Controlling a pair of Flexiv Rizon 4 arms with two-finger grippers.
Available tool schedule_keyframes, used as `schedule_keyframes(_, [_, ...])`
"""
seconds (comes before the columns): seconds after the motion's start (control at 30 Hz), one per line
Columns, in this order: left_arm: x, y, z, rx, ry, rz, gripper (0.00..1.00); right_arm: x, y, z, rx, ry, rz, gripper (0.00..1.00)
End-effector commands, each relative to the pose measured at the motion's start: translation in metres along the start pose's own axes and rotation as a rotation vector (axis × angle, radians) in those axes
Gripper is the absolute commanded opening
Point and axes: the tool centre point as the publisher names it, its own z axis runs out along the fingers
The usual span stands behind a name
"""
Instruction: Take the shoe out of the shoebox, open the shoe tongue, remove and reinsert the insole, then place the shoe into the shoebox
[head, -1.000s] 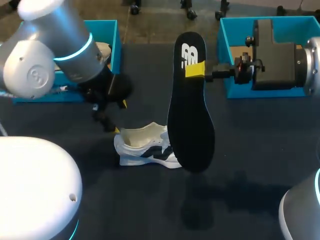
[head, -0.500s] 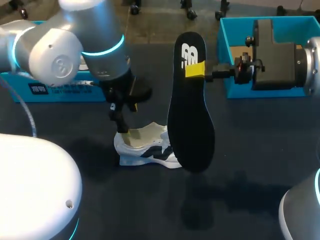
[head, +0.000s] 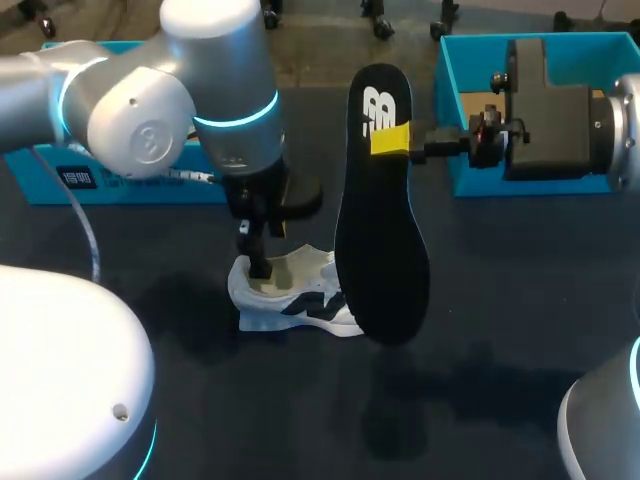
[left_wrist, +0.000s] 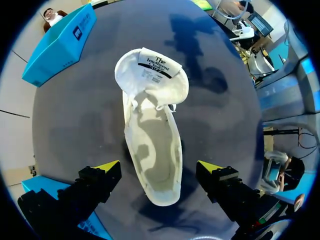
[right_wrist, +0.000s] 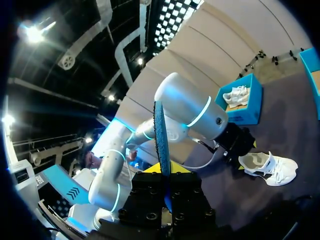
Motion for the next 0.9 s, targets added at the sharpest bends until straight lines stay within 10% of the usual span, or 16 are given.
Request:
schedule_keyframes(0.03, [0.000,0.001,0.004,0.003,-0.004,0.000,1.00,0.001,-0.001,0.003,-0.003,-0.001,0.001,0.00])
schedule_keyframes(0.9, [-0.040,-0.014,0.037,0.045,-0.015,-0.023,1.00,0.001,-0.001,0.003,-0.003,-0.001,0.001,0.00])
